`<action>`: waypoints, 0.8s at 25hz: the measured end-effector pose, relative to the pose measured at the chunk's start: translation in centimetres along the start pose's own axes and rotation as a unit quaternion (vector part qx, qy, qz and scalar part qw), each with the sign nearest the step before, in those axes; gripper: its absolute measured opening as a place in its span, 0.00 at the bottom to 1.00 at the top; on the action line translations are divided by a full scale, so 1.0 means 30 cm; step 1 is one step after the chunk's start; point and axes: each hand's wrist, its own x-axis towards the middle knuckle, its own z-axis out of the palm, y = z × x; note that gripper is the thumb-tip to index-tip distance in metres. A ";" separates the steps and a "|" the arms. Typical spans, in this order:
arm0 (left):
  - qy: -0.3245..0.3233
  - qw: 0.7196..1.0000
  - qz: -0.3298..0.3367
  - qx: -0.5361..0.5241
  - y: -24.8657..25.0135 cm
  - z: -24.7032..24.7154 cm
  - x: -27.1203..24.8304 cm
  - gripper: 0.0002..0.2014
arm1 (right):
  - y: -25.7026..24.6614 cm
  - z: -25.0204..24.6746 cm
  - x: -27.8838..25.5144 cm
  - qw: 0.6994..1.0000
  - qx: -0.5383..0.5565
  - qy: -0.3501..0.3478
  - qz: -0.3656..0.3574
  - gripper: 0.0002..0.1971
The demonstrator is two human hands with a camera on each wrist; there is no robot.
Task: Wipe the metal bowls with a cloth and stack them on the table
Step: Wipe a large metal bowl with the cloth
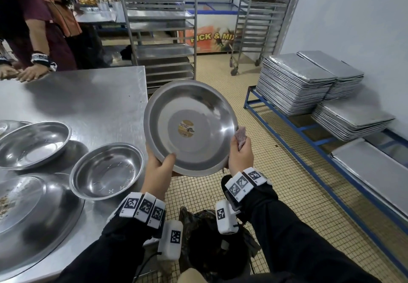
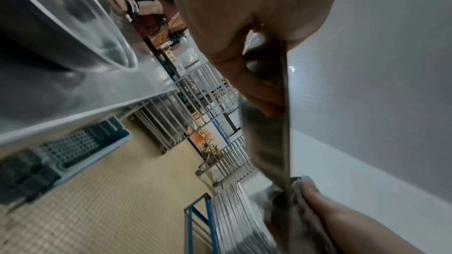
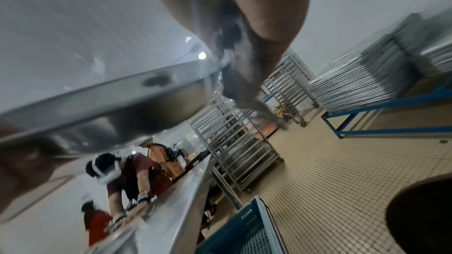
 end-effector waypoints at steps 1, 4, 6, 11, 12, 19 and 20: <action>0.013 1.000 0.004 0.007 0.003 -0.006 0.009 0.27 | 0.010 -0.004 0.001 0.999 -0.003 -0.040 0.021 0.13; 0.039 0.998 0.005 0.042 0.010 -0.034 0.034 0.23 | 0.069 0.000 0.011 0.989 -0.115 -0.082 0.037 0.12; 0.048 0.997 0.005 0.067 0.002 -0.053 0.044 0.20 | 0.079 0.018 -0.004 0.980 -0.172 -0.101 0.001 0.11; 0.036 0.995 0.033 0.091 -0.001 -0.048 0.045 0.13 | 0.017 0.081 -0.213 0.912 -0.204 -0.309 -0.178 0.20; 0.034 0.994 0.043 0.093 0.010 -0.040 0.045 0.12 | 0.033 0.094 -0.250 0.888 -0.213 -0.336 -0.231 0.22; 0.008 0.992 0.075 0.101 0.069 -0.065 0.061 0.11 | 0.099 0.034 -0.133 0.820 -0.415 -0.287 -0.270 0.45; 0.014 0.993 0.076 0.094 0.073 -0.067 0.059 0.11 | 0.086 0.035 -0.129 0.823 -0.410 -0.287 -0.269 0.45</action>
